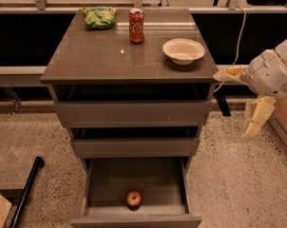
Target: Pick apple from bottom drawer and place on counter
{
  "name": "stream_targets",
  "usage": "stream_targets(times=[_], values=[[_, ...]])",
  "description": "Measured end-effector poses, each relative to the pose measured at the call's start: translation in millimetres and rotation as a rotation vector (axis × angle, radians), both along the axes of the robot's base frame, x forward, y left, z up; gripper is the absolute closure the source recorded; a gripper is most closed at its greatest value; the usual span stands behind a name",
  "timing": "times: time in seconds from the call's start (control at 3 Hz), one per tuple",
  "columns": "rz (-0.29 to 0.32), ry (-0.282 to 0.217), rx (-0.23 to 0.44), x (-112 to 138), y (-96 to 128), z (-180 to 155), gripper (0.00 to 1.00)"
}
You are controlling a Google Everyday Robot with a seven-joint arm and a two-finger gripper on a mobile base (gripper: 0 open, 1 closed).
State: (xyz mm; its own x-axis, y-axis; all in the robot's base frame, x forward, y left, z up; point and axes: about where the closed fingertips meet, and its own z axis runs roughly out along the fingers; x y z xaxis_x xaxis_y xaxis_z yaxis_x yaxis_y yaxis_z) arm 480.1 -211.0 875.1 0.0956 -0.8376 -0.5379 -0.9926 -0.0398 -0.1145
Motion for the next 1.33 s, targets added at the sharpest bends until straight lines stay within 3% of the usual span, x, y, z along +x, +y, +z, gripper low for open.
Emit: stream_targets(times=[0.33,0.67,1.0,1.33], values=[[0.026,-0.010,0.002,4,1,-7,0.00],[0.006,-0.011,-0.019,5,-1,-8,0.00],[-0.056,0.006,0.062,-7,11,-26,0.00],[-0.109,0.017,0.140,-22,33,-82,0.00]])
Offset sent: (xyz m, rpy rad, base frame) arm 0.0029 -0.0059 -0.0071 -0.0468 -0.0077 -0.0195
